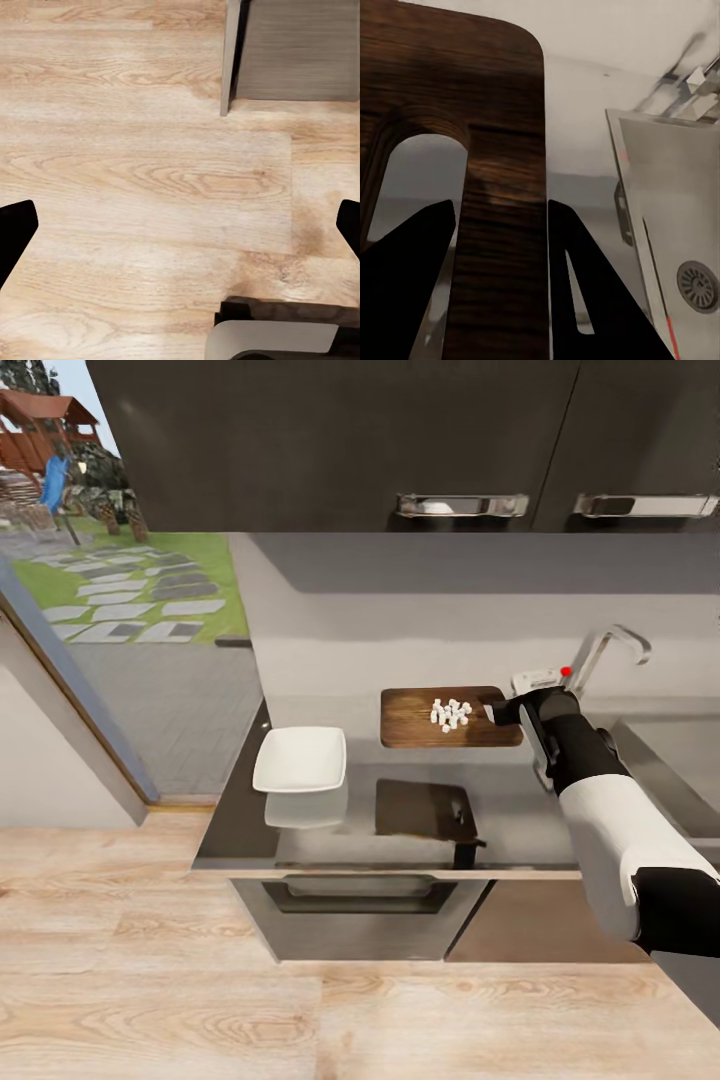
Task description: In the kitchen, take the Vidalia onion out of the sink, dice it on the chopping board with the paring knife, put the diced onion into the bowl on the countertop, then place both the paring knife and the chopping board into the sink.
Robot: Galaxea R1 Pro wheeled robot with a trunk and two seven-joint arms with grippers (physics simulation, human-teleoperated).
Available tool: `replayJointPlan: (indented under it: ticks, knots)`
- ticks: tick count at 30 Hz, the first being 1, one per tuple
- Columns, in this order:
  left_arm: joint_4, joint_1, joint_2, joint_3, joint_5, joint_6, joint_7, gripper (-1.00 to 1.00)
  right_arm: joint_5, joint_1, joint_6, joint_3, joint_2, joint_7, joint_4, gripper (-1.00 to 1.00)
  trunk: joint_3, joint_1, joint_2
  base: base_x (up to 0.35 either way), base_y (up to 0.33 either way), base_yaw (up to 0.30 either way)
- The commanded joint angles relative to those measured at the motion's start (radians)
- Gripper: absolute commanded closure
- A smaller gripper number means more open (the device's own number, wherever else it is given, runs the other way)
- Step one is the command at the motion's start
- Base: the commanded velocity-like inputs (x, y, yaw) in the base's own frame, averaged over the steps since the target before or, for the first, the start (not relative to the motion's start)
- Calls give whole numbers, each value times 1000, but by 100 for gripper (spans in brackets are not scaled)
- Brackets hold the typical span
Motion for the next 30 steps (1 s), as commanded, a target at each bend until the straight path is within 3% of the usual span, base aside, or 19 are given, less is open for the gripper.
replayJointPlan:
  ticks: [1, 8, 30]
  knots:
    - [4, -2, 0, -2, 6, -6, -3, -100, 7, -1, 5, 1, -1, 4, -1, 100, 0, 1, -2, 0, 0, 0]
    - [4, -2, 0, -1, 6, -6, -4, -100, 6, -1, 5, 2, -1, 4, 0, 100, 10, 1, -2, 0, 31, 0]
    - [4, -2, 0, -1, 6, -5, -4, -100, 6, -1, 5, 2, 0, 6, 5, 100, 12, 1, -2, 0, 297, 0]
